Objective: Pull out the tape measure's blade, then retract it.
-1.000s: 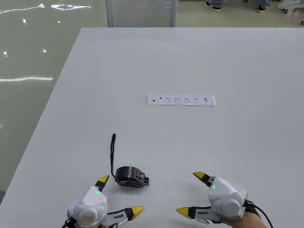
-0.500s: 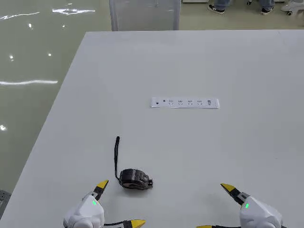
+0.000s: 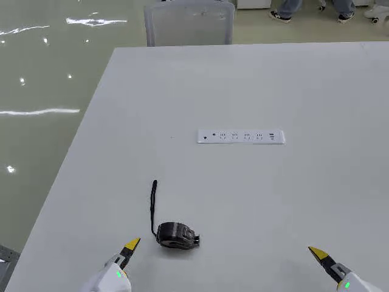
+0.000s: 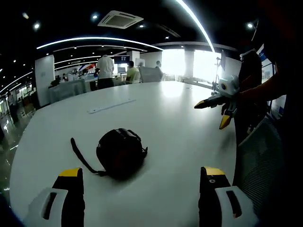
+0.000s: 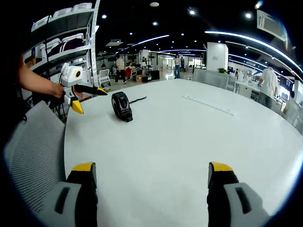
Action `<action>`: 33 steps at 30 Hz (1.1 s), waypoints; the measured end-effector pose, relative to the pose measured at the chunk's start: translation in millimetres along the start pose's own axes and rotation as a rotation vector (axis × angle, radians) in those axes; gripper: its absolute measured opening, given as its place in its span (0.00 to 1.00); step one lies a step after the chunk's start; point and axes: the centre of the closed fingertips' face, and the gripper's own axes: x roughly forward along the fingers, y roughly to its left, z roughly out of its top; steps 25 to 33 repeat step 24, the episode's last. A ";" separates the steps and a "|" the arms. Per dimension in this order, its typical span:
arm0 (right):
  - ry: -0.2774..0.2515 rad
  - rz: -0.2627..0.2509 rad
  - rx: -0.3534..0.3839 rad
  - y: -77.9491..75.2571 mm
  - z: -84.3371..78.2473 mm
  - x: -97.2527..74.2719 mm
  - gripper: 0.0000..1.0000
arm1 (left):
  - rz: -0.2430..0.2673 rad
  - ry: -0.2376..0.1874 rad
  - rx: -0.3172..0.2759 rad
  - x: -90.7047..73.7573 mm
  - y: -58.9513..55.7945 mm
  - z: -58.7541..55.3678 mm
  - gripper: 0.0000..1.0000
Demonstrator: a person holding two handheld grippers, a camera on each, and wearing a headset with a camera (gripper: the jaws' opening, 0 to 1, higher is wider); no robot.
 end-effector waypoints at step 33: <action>-0.050 -0.036 0.047 -3.4 -4.8 -21.8 1.00 | 0.021 -0.037 -0.001 -19.9 3.7 -4.0 1.00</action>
